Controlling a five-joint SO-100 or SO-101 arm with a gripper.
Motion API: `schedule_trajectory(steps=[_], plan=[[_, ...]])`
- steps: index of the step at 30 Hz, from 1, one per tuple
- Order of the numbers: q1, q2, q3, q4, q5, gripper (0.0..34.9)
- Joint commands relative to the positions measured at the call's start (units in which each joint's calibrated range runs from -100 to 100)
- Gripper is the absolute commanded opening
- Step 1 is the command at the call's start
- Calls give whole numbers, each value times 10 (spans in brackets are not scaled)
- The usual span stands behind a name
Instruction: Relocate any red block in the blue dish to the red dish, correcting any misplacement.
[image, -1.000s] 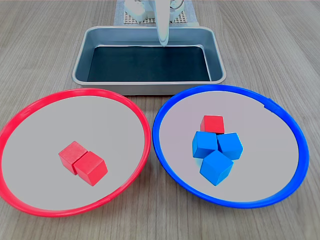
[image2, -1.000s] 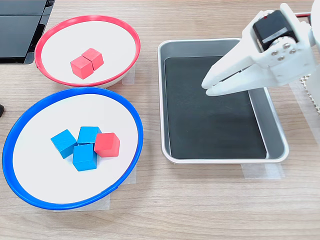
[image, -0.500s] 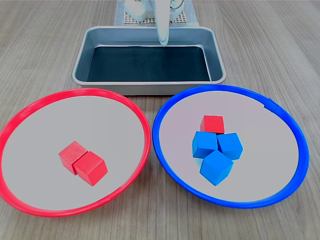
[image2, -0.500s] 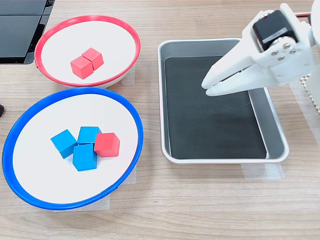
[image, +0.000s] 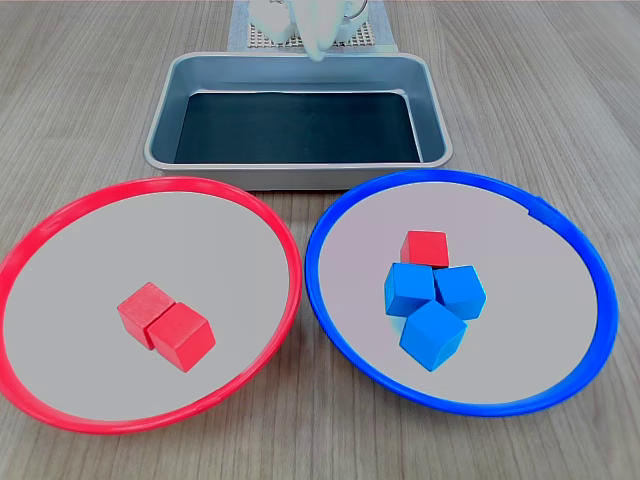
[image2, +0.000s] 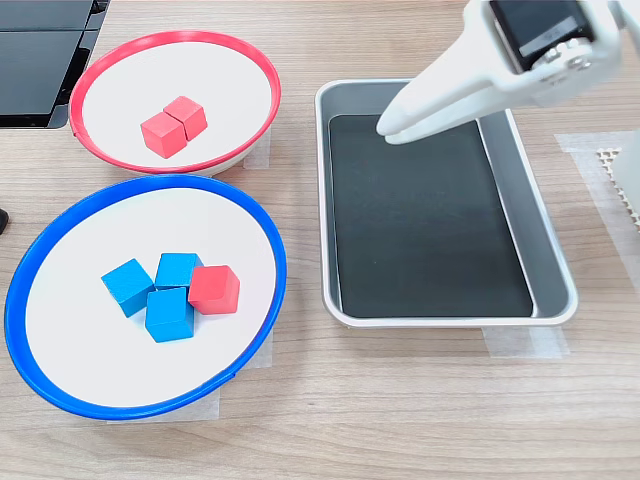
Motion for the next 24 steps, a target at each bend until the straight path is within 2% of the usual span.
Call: schedule_trajectory(steps=[1, 12, 18, 20, 24], plan=[[-15, 143, -153, -8, 47, 3], [-45, 391, -400, 16, 237, 3], [-58, 486, -486, 67, 269, 19], [-60, 511, -504, 79, 273, 42], [-61, 564, -537, 93, 283, 134]])
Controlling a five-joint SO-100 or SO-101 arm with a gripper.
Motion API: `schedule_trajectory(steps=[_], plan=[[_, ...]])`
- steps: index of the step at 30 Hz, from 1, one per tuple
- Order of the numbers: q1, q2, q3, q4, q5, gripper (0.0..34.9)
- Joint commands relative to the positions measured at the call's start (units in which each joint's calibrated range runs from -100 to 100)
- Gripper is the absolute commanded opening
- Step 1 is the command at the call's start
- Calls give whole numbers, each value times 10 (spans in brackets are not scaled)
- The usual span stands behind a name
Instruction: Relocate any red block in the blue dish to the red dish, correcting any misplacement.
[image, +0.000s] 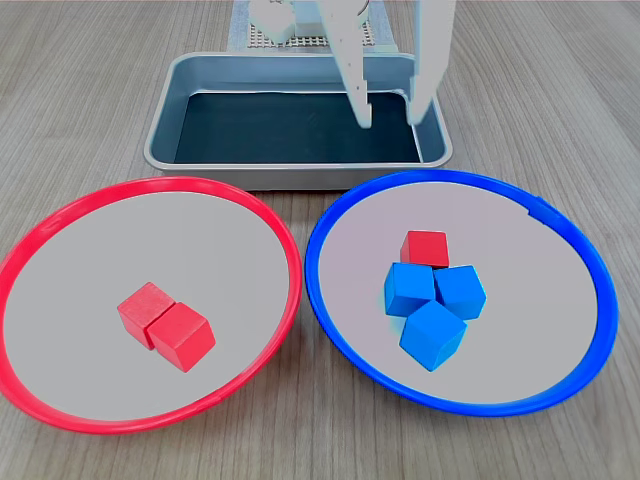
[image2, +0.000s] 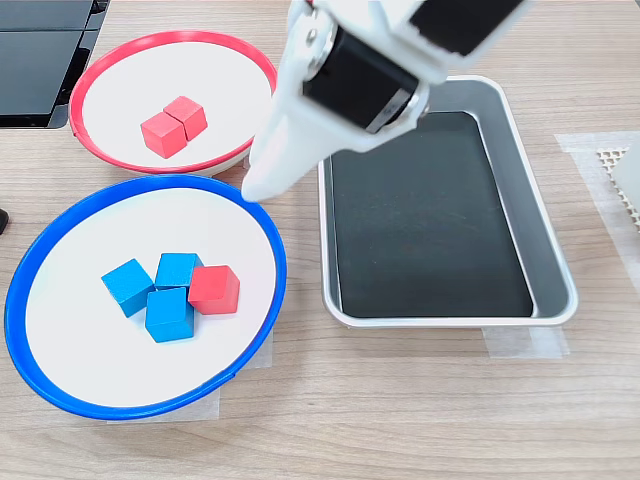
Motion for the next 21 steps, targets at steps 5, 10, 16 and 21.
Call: schedule_trajectory(steps=[5, 10, 16, 21], plan=[[0, 76, -80, 5, 12, 213], [-2, 150, -135, -5, 13, 209], [-3, 245, -232, -4, 14, 207], [-9, 272, -243, -6, 19, 205]])
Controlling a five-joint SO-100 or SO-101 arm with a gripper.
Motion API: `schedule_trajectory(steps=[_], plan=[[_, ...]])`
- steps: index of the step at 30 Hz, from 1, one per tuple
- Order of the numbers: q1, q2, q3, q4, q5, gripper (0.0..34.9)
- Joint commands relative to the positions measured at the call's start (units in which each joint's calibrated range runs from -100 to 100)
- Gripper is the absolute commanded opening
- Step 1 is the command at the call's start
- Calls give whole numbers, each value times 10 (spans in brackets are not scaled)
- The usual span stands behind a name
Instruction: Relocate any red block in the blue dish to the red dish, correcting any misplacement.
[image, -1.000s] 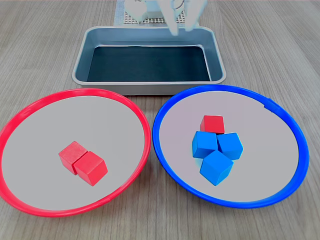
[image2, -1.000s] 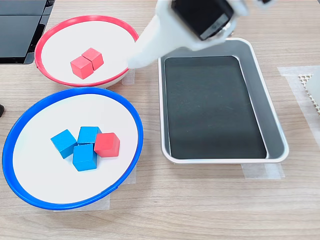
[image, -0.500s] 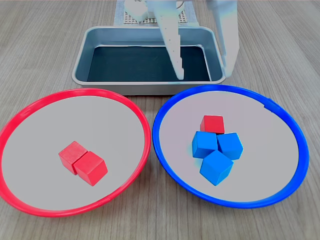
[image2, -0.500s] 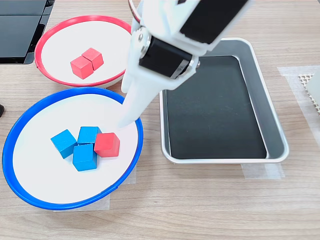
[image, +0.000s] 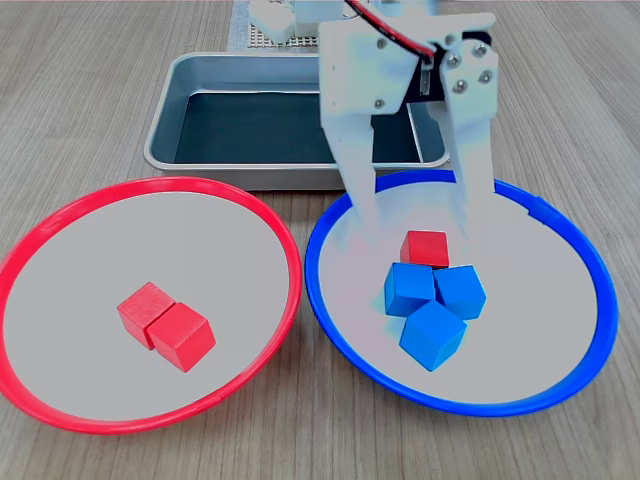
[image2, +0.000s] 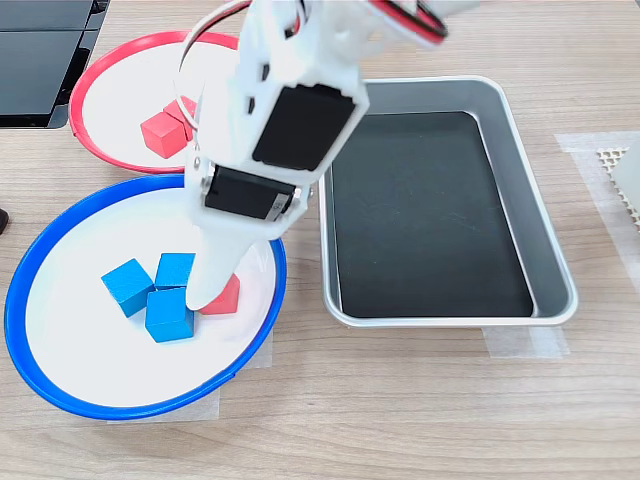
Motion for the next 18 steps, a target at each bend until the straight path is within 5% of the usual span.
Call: schedule_trajectory(steps=[1, 18], plan=[[-7, 9, -31, -9, 2, 204], [-16, 56, -39, -11, 8, 180]])
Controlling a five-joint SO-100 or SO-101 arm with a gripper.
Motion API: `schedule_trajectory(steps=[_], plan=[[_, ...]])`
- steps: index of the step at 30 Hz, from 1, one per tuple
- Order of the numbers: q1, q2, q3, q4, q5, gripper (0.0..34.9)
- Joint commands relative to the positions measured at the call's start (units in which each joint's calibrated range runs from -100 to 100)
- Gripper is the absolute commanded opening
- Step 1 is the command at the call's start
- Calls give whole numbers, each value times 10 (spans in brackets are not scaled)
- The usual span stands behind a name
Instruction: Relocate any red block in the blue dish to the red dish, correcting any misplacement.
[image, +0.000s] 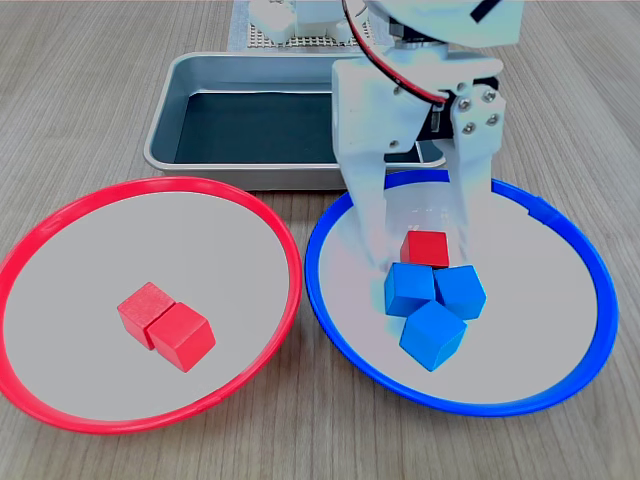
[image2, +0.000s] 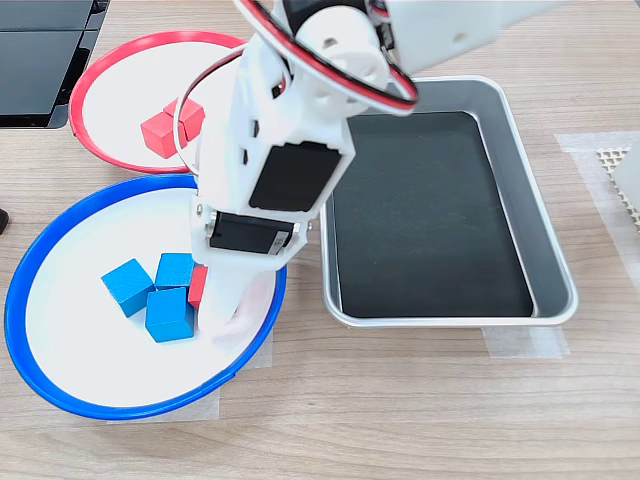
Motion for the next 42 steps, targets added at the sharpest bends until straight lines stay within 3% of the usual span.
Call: schedule_trajectory(steps=[1, 15, 27, 42], plan=[[-1, 0, -19, -8, 2, 178], [1, 16, -17, -29, 2, 123], [1, 4, 4, -36, 1, 4], [-7, -88, -2, -29, -24, 4]])
